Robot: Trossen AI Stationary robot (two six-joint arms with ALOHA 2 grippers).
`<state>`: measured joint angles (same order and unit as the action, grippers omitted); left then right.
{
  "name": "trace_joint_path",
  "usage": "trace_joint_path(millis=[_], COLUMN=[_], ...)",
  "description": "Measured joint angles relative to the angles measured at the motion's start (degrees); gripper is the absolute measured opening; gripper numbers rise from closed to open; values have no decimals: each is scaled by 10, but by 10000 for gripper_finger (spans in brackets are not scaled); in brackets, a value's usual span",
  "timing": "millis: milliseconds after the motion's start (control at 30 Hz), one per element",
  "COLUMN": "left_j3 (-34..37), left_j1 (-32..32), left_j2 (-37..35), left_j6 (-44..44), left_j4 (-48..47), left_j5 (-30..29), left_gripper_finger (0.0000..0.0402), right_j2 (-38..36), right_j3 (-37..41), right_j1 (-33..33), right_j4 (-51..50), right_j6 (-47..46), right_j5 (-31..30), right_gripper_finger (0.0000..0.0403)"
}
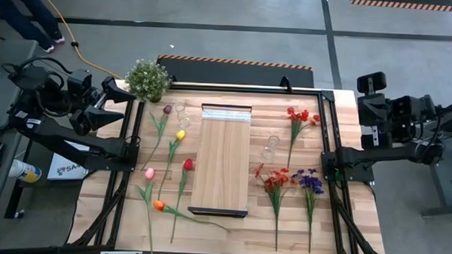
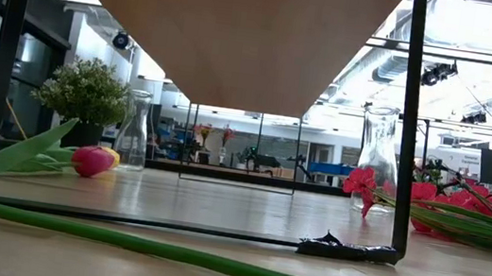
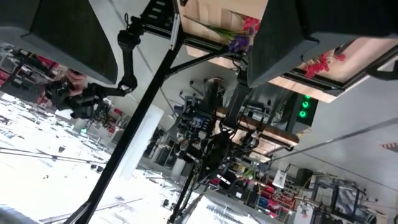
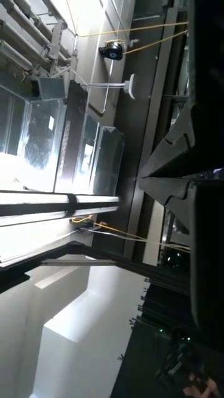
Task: Pick and place flowers into a vace then onto a shelf
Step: Put the brown flower into the left vase
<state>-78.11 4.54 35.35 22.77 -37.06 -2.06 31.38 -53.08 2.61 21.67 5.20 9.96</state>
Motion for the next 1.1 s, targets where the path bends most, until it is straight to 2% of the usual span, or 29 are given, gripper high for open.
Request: trace_joint_path(millis=[600, 933, 1100], left_j3=[0, 0, 1], left_j1=[0, 0, 0], left_j2=[0, 0, 0], left_j6=[0, 2, 35], left_j4=[0, -9, -38], left_j5=[-1, -22, -57], left_gripper_finger=[392, 392, 392], right_j2=[1, 1, 1], right_j3=[0, 0, 0], right_j1=[0, 0, 0], right_j4=[-1, -2, -4], right_j6=[-28, -17, -16], right_j5=[0, 0, 0], right_gripper_finger=[0, 0, 0])
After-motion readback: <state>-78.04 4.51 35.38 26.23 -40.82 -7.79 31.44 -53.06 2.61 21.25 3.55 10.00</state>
